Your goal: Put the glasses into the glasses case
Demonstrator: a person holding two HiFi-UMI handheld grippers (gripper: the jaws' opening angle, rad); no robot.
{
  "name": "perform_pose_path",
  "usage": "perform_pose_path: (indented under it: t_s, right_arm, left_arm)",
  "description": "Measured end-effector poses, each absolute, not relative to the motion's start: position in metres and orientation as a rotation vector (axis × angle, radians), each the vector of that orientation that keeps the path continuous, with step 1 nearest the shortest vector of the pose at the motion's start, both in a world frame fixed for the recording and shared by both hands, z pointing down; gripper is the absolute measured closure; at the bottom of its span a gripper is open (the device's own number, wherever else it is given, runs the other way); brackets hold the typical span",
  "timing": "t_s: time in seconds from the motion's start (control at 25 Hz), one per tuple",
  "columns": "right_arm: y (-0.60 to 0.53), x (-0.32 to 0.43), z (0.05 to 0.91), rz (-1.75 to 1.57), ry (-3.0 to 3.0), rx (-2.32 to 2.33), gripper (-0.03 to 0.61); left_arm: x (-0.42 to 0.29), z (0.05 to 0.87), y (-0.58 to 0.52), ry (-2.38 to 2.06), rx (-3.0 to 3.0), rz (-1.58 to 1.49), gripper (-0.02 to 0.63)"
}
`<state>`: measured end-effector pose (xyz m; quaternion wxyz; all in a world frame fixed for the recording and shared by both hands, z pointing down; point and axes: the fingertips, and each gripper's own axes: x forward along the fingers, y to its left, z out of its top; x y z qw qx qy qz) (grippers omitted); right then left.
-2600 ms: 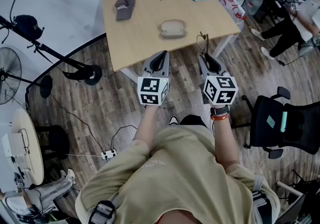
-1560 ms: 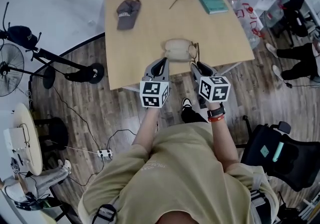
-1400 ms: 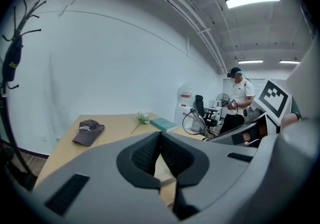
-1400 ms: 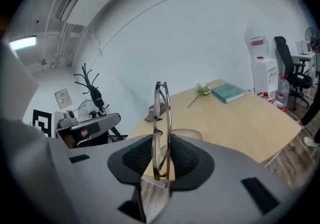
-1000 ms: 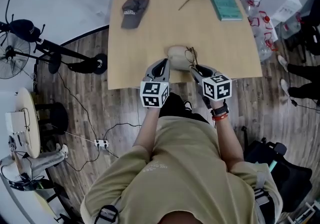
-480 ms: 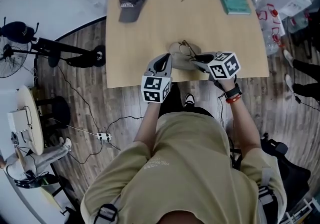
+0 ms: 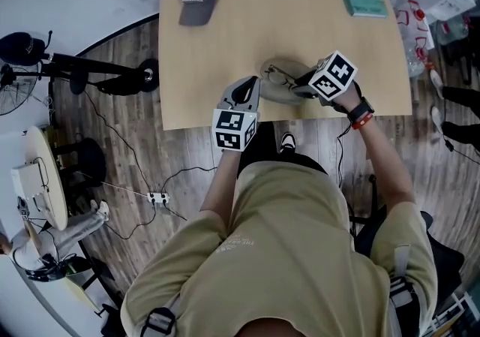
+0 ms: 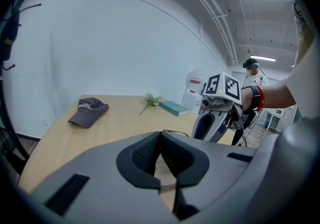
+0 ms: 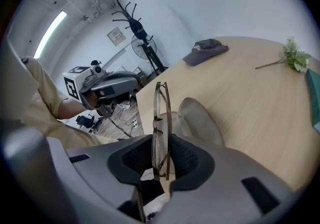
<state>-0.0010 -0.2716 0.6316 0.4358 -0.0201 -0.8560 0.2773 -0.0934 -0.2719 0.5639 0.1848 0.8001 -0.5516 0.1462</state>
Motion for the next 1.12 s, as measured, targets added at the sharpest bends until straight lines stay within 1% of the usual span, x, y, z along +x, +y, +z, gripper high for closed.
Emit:
perform_pose_path:
  t_s: [0.68,1.12]
  right_arm:
    - [-0.261,-0.029,0.696,0.600,-1.813,-0.244,0.454]
    - [-0.258,-0.030,0.719,0.519,-1.723,-0.229,0.448]
  left_arm:
    - [-0.119,0.586,-0.272,-1.503,2.230,0.409,0.591]
    - [-0.128,0.591,-0.266,-1.509,2.207,0.395,0.591]
